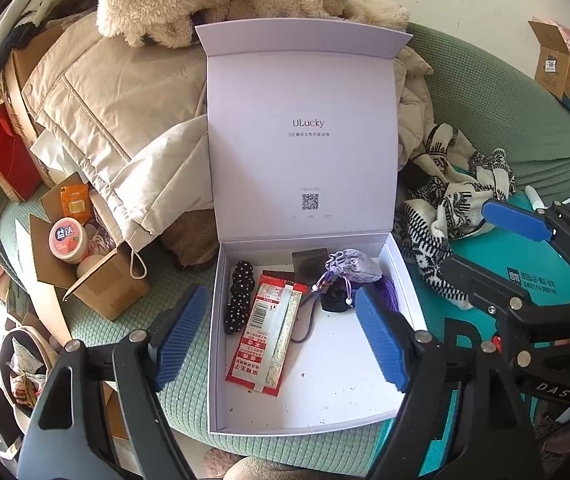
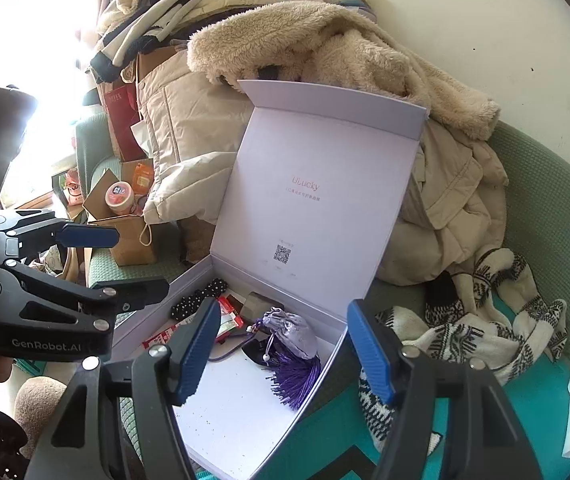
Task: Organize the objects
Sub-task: 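Move both tools away from the box toward the white cable and candy packet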
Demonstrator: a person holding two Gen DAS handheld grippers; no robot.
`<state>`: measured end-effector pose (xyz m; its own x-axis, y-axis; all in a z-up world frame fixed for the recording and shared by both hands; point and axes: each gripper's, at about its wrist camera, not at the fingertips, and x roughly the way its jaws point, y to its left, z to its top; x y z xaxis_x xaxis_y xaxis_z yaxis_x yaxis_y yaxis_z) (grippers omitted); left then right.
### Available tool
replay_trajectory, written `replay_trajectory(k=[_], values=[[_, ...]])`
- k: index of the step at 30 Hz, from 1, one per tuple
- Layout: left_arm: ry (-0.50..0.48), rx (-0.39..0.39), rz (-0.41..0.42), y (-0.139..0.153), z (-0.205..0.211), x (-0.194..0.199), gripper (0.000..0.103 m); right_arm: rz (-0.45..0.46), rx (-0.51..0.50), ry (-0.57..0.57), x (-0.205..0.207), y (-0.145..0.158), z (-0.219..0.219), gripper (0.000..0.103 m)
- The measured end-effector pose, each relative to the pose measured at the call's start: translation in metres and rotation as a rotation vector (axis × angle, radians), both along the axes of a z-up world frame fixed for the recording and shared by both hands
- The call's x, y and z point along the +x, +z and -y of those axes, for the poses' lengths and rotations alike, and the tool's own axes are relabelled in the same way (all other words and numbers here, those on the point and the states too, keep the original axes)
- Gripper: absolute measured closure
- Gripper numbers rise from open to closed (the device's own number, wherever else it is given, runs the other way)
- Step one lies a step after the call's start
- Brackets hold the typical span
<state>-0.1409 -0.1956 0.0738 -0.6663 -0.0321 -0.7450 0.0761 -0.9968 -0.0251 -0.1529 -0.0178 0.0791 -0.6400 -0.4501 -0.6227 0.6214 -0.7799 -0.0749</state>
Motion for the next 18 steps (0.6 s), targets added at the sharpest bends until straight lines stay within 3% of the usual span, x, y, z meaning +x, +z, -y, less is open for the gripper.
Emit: replay_trajectory(k=[18], values=[[-0.043,0.008,-0.076,0.044,-0.052,0.085,0.025,-0.058,-0.032,-0.055,0.075,0.031,-0.047,0.036]])
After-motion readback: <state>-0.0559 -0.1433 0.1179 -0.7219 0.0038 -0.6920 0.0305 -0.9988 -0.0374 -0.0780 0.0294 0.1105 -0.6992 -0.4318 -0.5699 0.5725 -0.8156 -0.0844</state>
